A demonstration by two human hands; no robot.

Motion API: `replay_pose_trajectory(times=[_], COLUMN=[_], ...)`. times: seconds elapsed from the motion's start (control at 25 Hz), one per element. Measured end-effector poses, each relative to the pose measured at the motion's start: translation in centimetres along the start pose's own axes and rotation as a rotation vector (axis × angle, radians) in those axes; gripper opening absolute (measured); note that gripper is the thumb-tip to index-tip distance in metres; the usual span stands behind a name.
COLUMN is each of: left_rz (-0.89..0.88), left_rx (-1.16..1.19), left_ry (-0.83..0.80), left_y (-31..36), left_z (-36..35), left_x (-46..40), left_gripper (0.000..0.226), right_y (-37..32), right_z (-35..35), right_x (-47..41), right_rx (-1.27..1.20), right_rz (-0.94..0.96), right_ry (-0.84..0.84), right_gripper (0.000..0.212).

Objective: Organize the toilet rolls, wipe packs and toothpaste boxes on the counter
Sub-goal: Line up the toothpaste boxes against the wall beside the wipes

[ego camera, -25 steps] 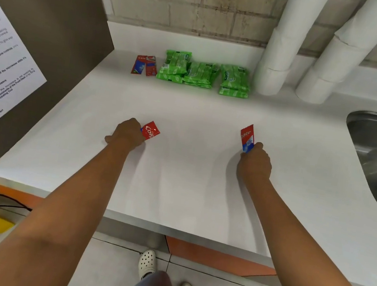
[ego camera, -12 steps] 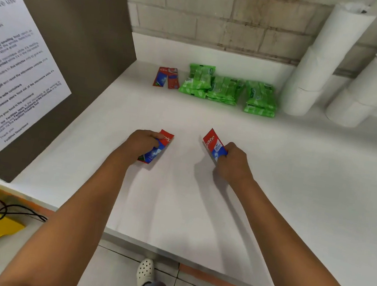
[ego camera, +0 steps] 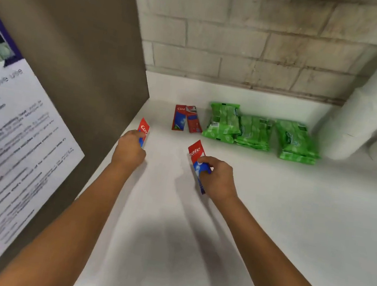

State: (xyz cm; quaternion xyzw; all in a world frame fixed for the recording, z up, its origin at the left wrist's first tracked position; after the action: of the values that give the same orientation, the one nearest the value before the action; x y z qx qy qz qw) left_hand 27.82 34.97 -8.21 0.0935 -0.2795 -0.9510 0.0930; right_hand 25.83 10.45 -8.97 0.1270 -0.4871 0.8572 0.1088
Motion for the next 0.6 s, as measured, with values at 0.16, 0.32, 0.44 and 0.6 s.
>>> replay_pose_trajectory(times=[0.16,0.32,0.44,0.6], left_rz=[-0.073,-0.037,-0.101,-0.172], left_rx=[-0.036,-0.098,-0.37,-0.51], left_ry=[-0.078,-0.196,-0.259,-0.227], left_y=[-0.7,-2.0,-1.9,-1.4], left_z=[-2.0,-5.1,-6.1,-5.7], left_x=[-7.4,-12.8,-14.9,-16.4], left_gripper=[0.058,0.06,0.062,0.049], right_y=[-2.5,-5.1,-6.3,-8.0], right_z=[-1.7,-3.0,-3.8,-5.2], right_x=[-3.2,-6.7,-8.9,-10.7], right_rx=[0.011,-0.002,0.004,0.006], right_rz=[-0.016,0.001,0.012,0.043], right_ry=[-0.018,-0.024,-0.037,-0.074], right_gripper=[0.034,0.035,0.035,0.032])
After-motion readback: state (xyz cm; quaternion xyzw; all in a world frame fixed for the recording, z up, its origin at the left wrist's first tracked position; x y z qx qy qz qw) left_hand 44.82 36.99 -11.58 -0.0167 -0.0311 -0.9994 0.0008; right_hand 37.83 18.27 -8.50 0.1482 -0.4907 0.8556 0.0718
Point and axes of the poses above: each hand's wrist, its own x-axis away from the middle knuckle, its own z-axis out of the back of the hand, y = z × x, the point moved 8 cm from there along -x, towards the middle knuckle, and after that the axes turned 12 degrees about -z, right-handed, at the moved point
